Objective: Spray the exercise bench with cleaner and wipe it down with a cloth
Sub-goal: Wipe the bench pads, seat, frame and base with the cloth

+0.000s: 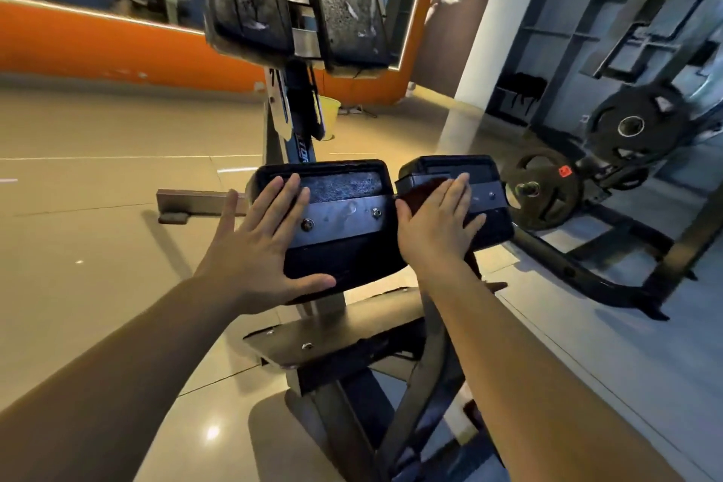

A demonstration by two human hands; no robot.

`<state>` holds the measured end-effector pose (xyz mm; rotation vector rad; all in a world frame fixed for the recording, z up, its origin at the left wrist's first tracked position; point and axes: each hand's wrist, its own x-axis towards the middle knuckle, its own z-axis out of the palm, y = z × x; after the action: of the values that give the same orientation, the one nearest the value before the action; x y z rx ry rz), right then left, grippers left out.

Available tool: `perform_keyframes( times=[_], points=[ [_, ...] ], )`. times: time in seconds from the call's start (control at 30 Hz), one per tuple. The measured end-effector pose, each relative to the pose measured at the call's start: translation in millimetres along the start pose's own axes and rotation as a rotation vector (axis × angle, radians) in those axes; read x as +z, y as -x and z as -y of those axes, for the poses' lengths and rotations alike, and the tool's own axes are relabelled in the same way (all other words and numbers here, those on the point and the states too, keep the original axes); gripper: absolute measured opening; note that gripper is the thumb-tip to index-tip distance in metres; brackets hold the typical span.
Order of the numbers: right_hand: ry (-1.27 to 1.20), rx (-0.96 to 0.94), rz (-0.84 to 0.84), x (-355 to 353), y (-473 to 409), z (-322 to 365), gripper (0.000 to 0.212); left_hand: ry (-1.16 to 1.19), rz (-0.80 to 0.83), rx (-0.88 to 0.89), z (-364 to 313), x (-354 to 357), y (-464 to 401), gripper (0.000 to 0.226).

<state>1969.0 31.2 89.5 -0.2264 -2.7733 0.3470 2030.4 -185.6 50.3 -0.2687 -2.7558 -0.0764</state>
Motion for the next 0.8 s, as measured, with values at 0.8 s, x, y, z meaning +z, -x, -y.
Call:
perform_keyframes(
  times=[0.8],
  points=[
    [-0.078,-0.185,-0.198,37.8,19.0,-43.3,0.083,-0.133,-0.376,0.191,-37.4,37.7,12.8,0.075]
  ],
)
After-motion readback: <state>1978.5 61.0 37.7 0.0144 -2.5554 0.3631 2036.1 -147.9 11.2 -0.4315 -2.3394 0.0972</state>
